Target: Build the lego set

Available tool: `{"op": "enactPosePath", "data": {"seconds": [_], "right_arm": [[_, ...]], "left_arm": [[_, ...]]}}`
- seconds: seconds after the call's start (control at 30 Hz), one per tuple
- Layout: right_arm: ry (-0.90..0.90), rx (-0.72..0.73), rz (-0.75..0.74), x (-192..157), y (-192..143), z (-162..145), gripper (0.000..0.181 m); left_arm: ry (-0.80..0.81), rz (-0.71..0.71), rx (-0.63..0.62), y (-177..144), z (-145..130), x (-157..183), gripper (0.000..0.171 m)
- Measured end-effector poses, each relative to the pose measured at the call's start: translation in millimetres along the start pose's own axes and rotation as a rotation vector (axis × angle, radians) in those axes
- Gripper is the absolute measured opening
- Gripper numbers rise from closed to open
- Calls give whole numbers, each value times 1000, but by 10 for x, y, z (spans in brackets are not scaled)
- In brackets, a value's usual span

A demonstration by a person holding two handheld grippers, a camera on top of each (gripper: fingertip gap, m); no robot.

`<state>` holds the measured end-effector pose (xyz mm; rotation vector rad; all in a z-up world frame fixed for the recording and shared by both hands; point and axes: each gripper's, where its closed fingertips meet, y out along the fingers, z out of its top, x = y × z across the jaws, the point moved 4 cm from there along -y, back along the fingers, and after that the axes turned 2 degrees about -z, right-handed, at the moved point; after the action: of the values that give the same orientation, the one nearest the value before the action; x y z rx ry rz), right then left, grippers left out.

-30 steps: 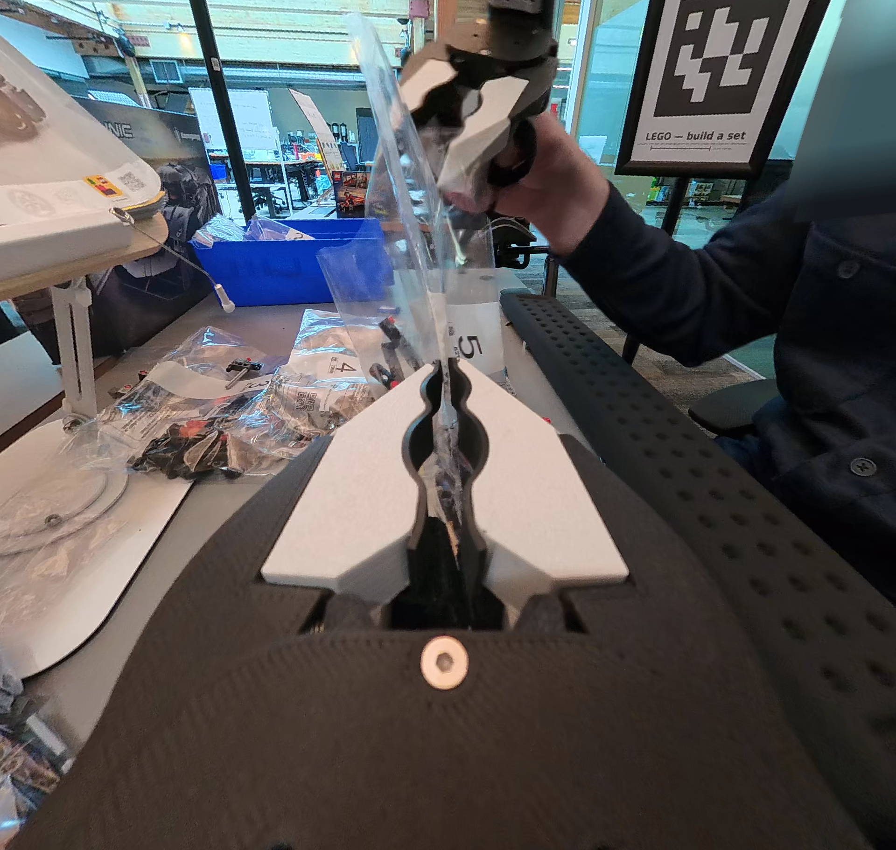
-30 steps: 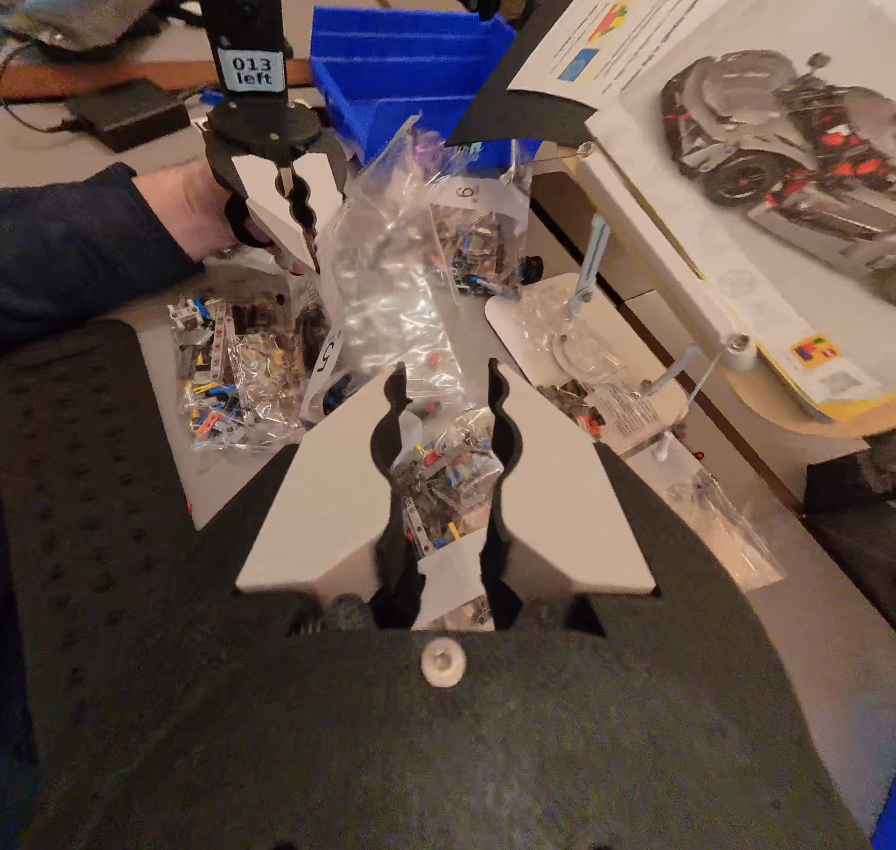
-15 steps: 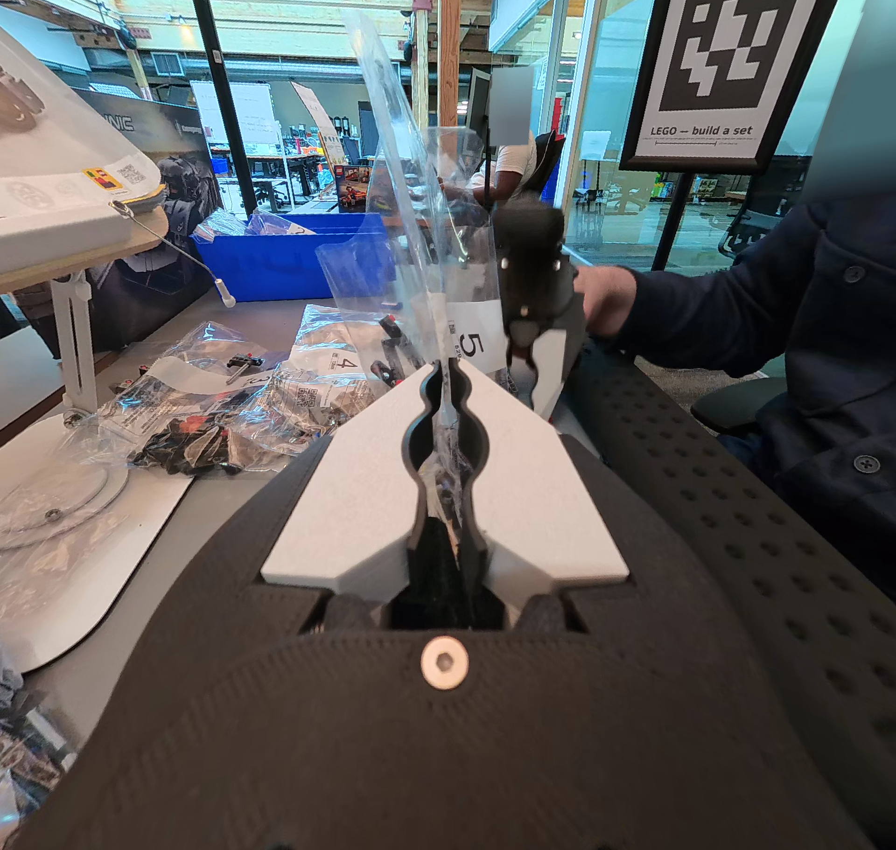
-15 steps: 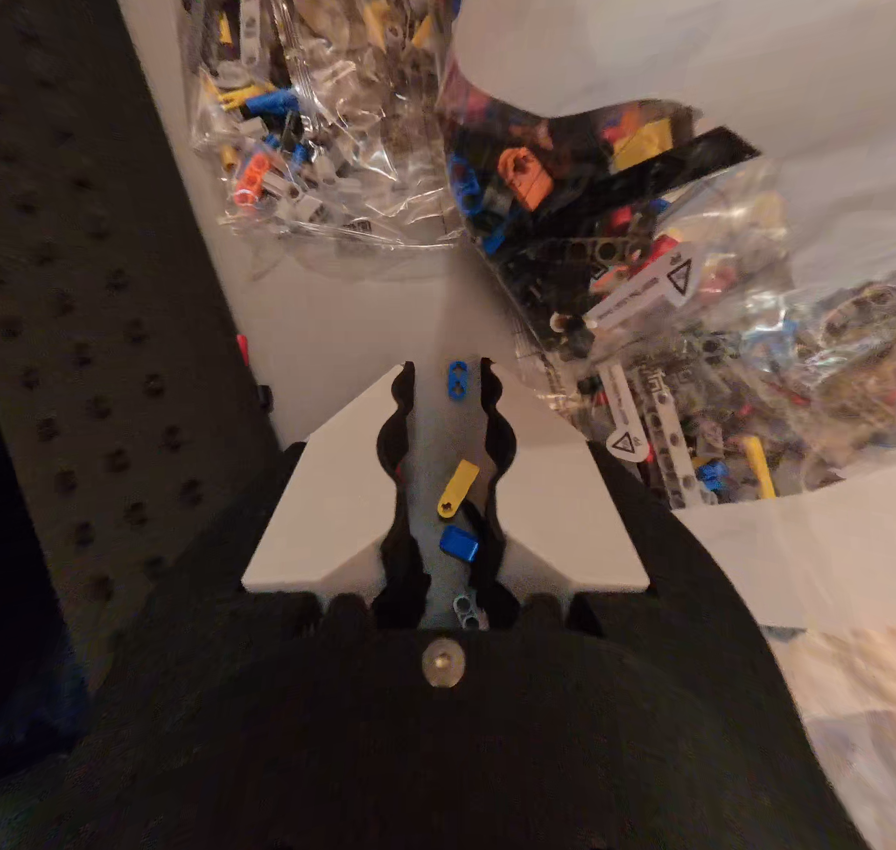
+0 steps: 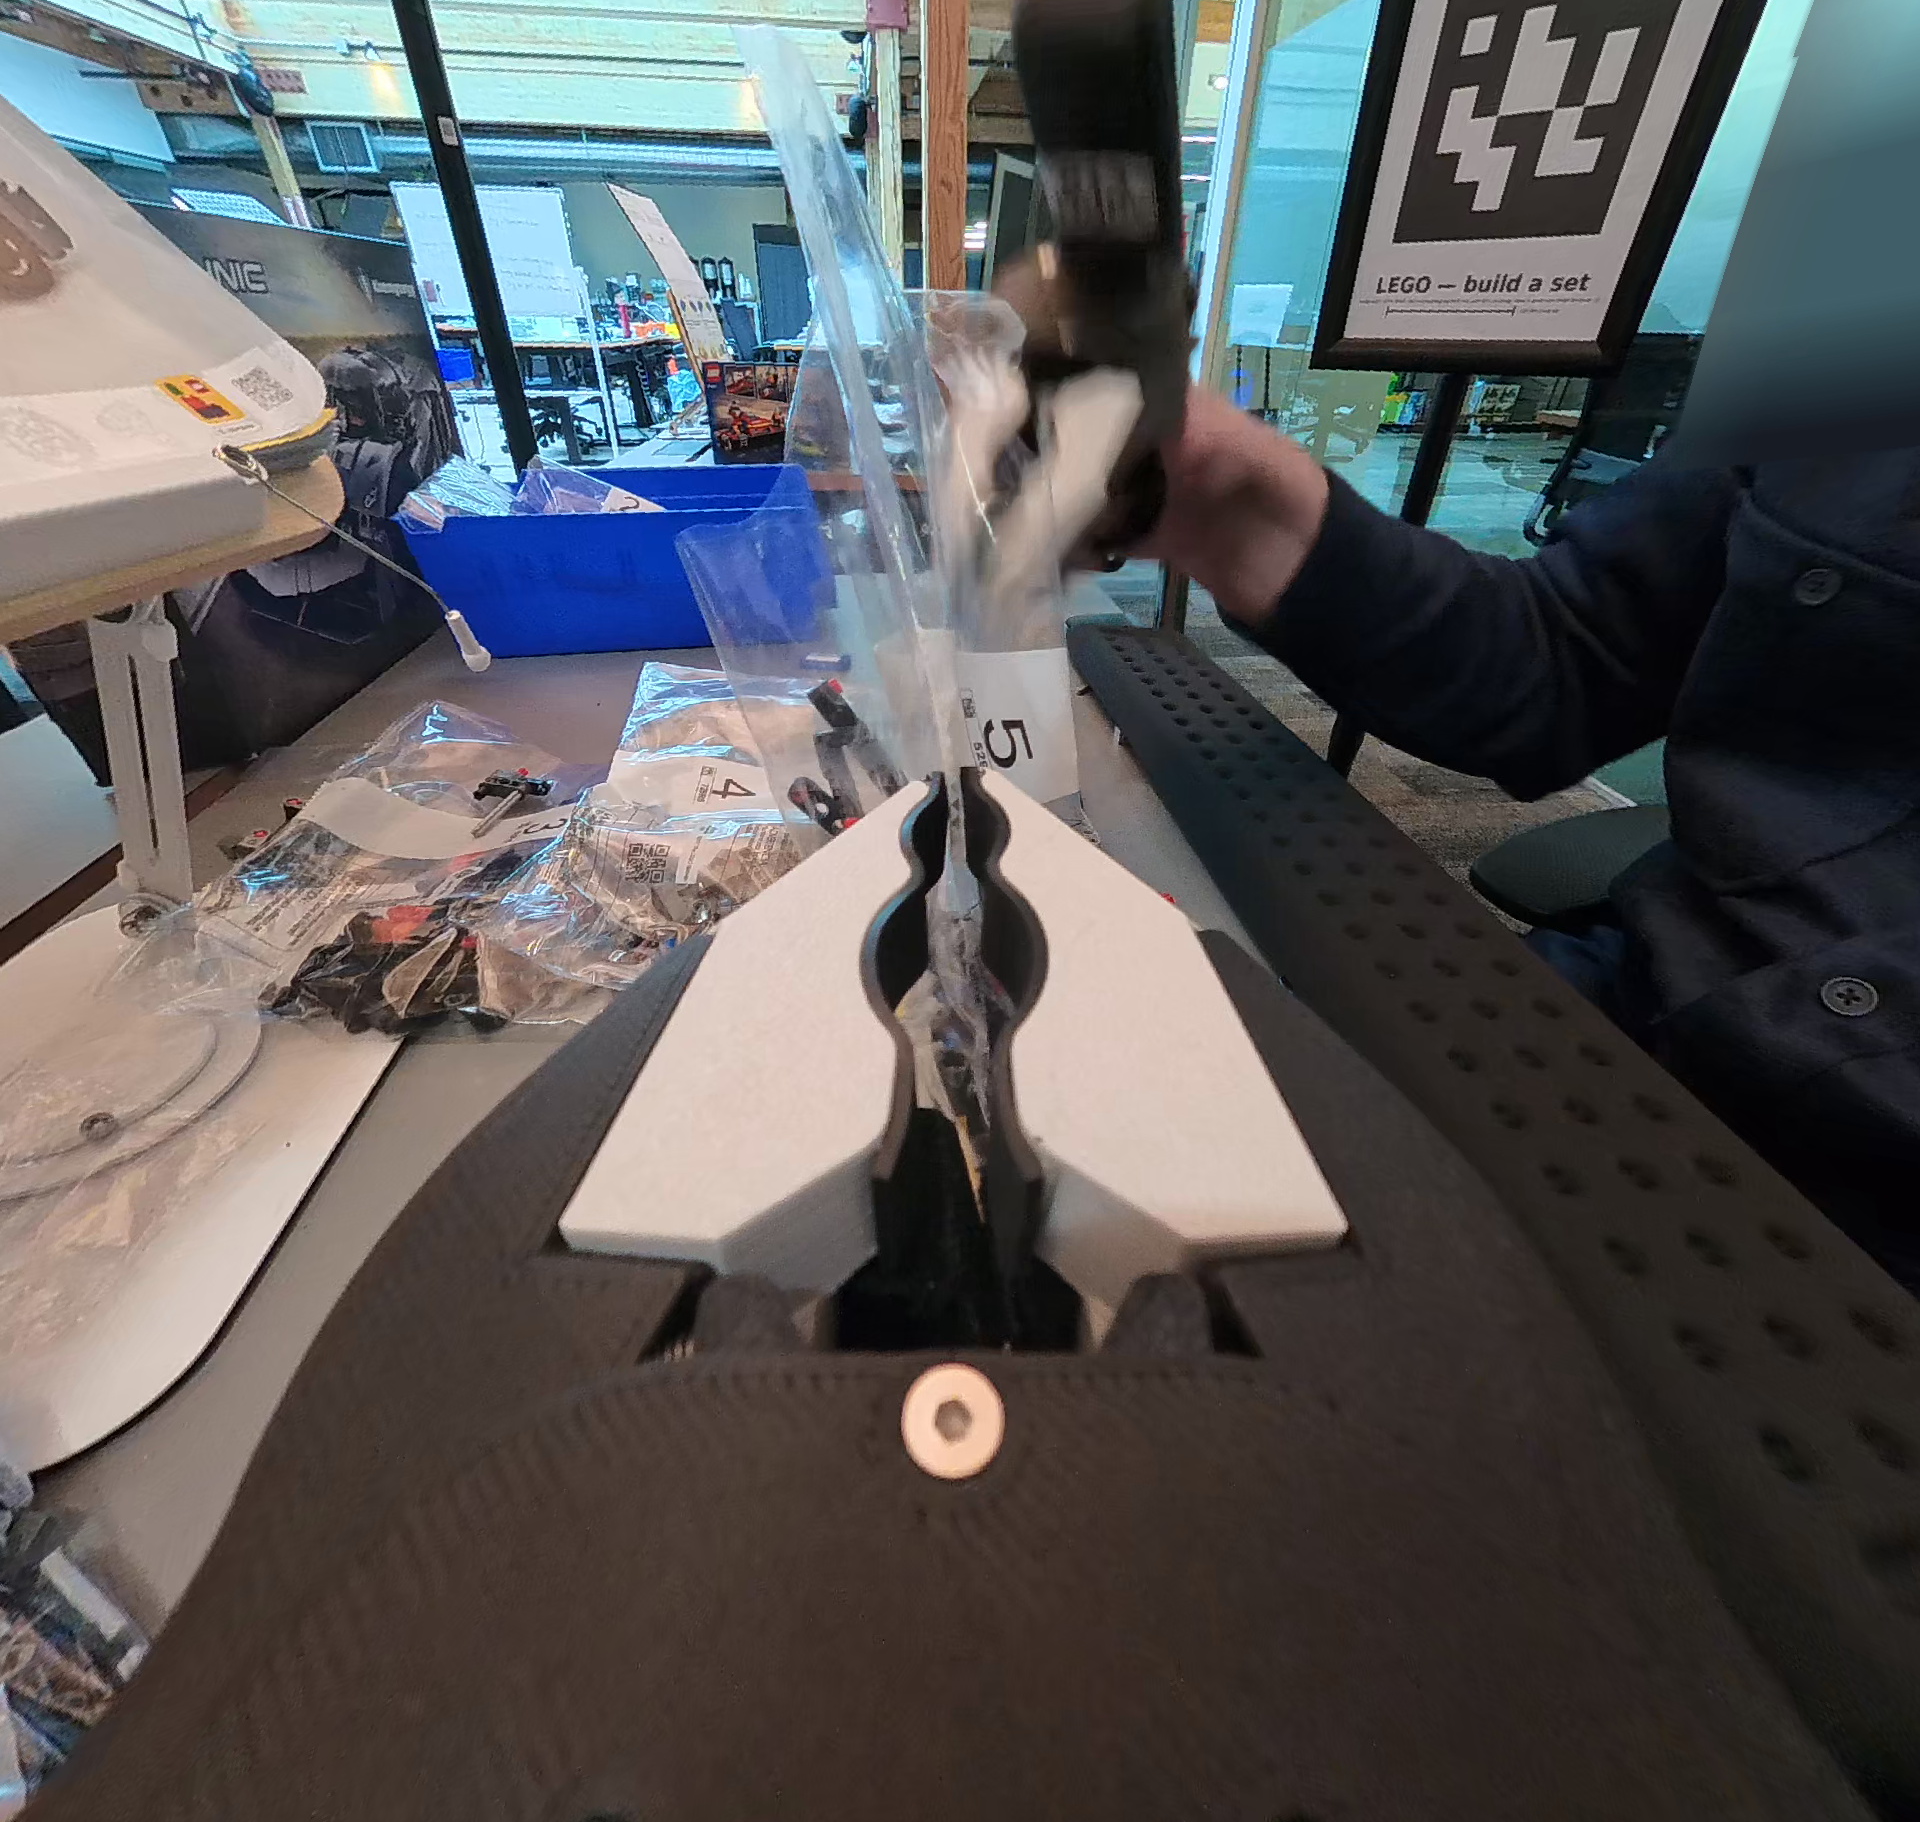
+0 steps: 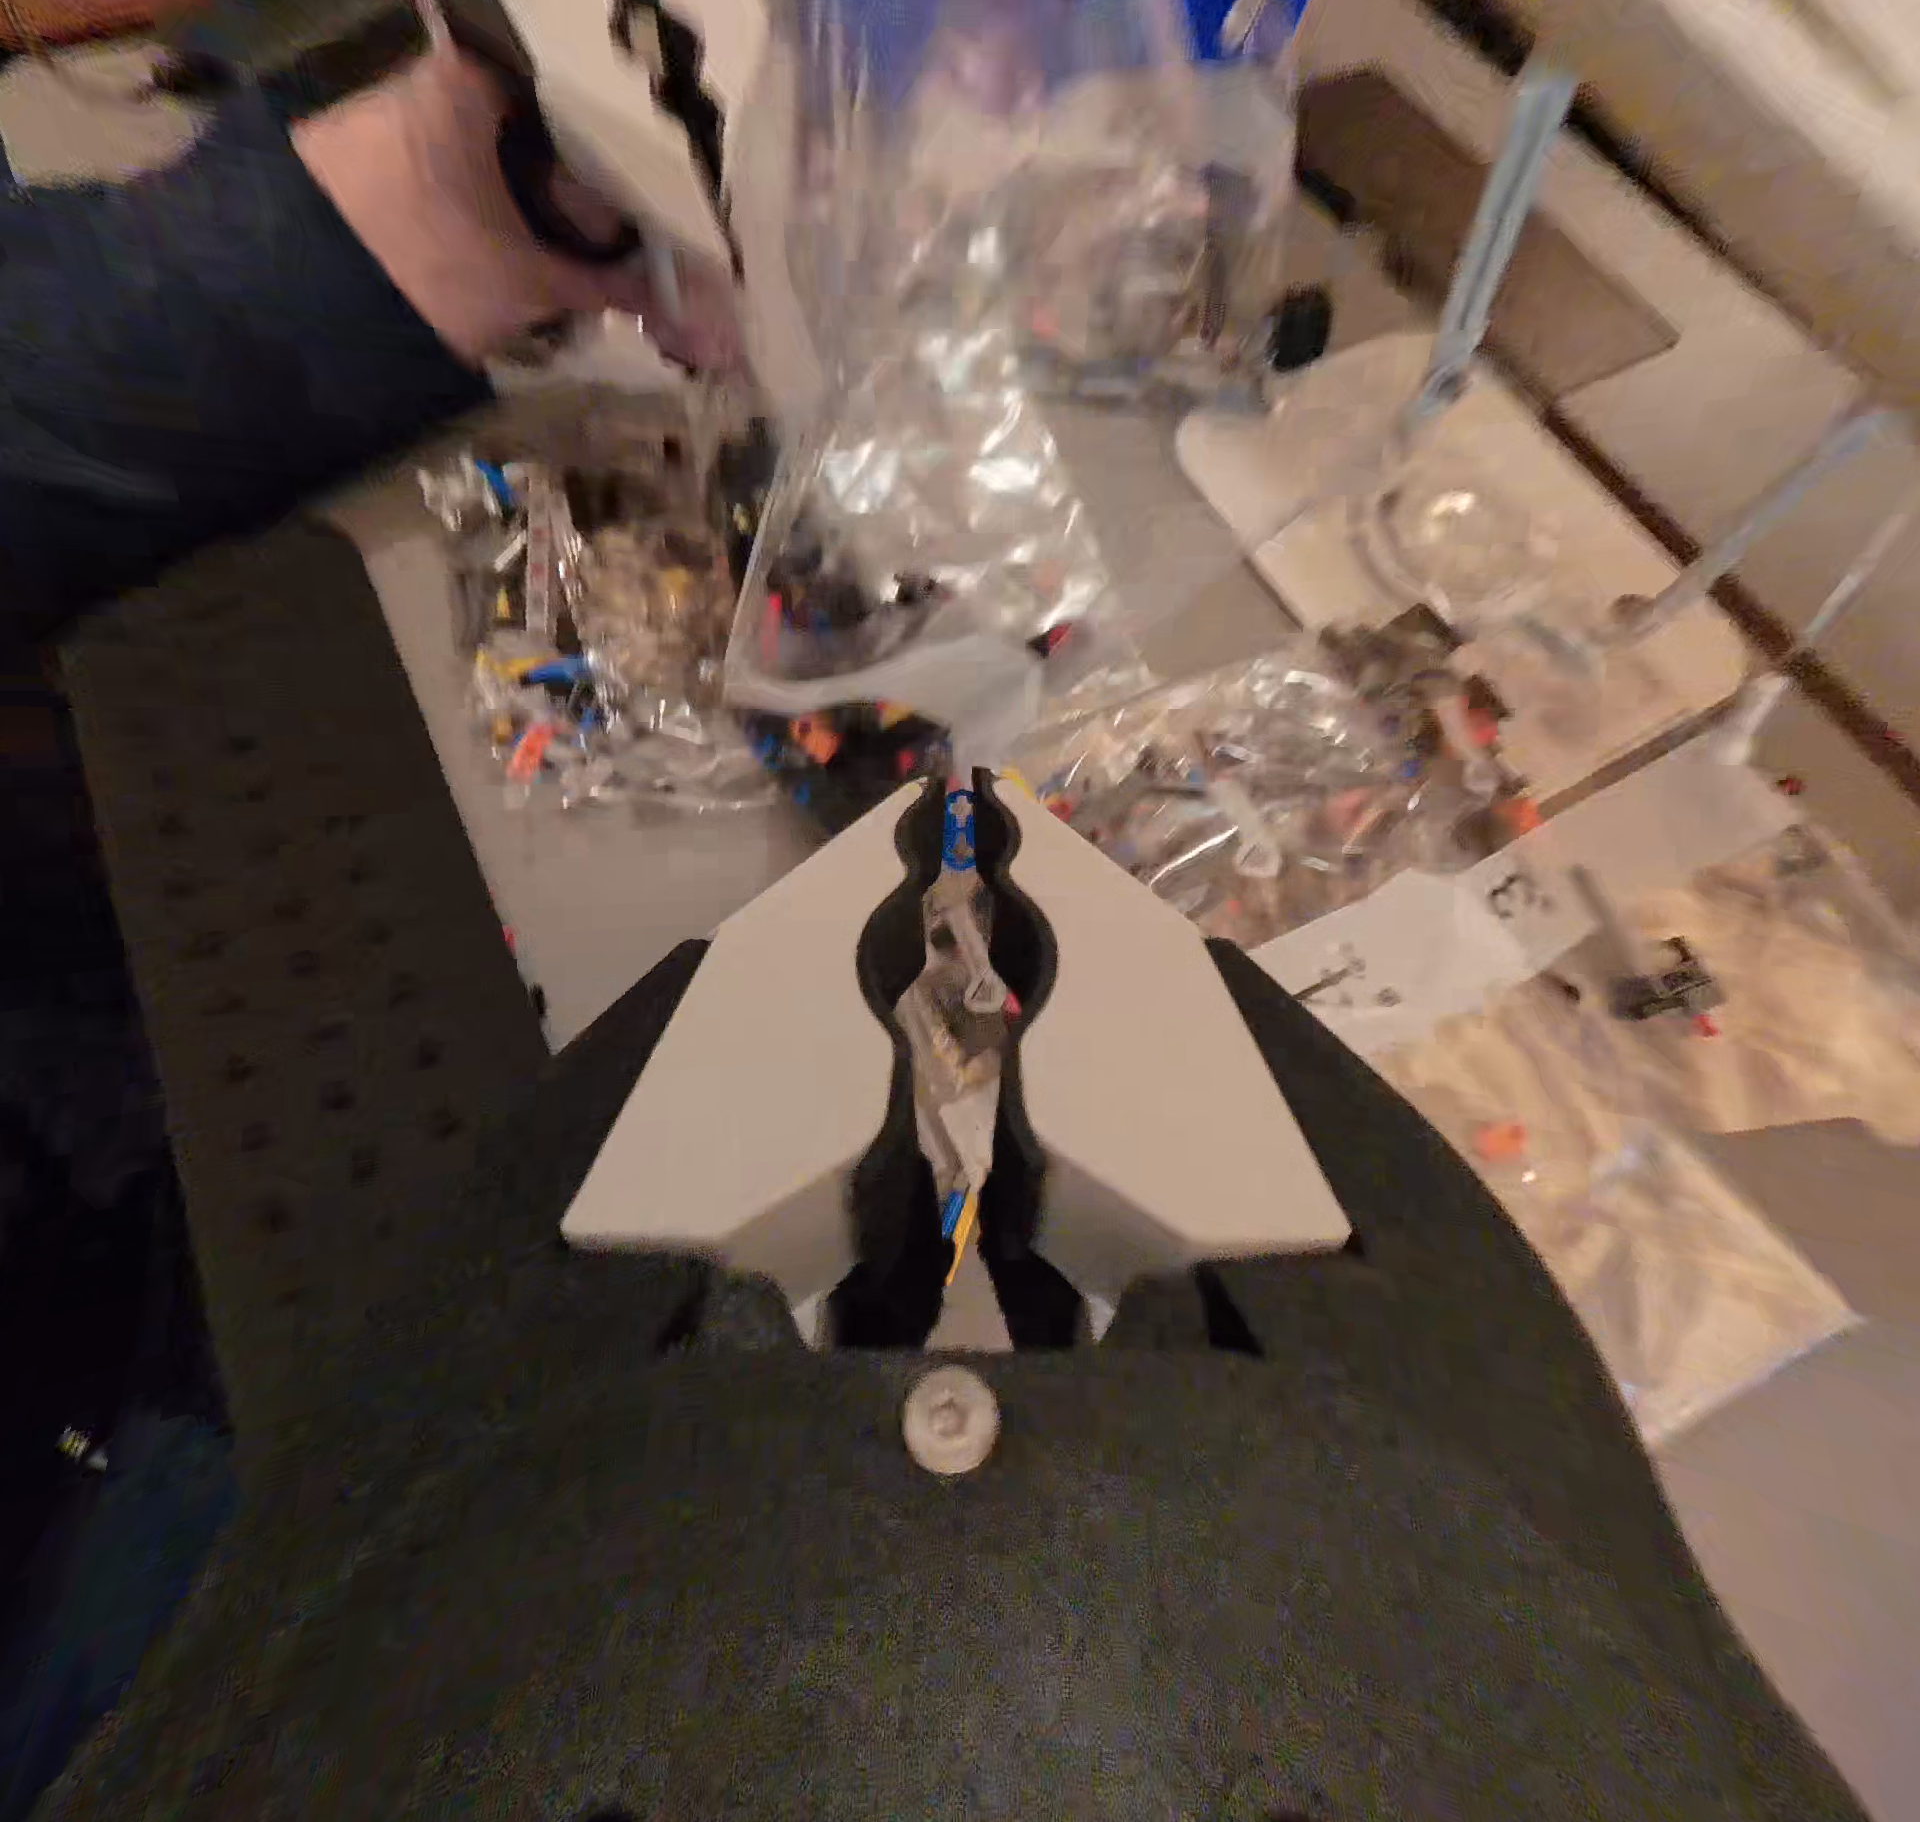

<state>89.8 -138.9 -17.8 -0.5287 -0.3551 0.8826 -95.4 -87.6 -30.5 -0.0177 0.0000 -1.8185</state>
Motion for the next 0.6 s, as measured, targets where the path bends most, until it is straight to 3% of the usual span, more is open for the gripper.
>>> {"op": "enactPosePath", "data": {"seconds": [0.1, 0.23, 0.37, 0.5, 0.6], "right_arm": [[2, 159, -59, 222, -229, 468, 3], [-37, 179, 20, 199, -110, 789, 3], [-79, 47, -39, 214, 86, 709, 20], [-8, 135, -64, 242, -181, 583, 21], [31, 46, -59, 183, -326, 197, 21]], "left_arm": [[0, -2, 0, 3, -2, 3, 1], [4, -2, -4, 3, 3, 9, 1], [5, -3, -5, 3, 4, 10, 1], [0, -3, -6, 7, -1, 4, 1], [-2, -2, -5, 5, -5, -1, 1]]}}
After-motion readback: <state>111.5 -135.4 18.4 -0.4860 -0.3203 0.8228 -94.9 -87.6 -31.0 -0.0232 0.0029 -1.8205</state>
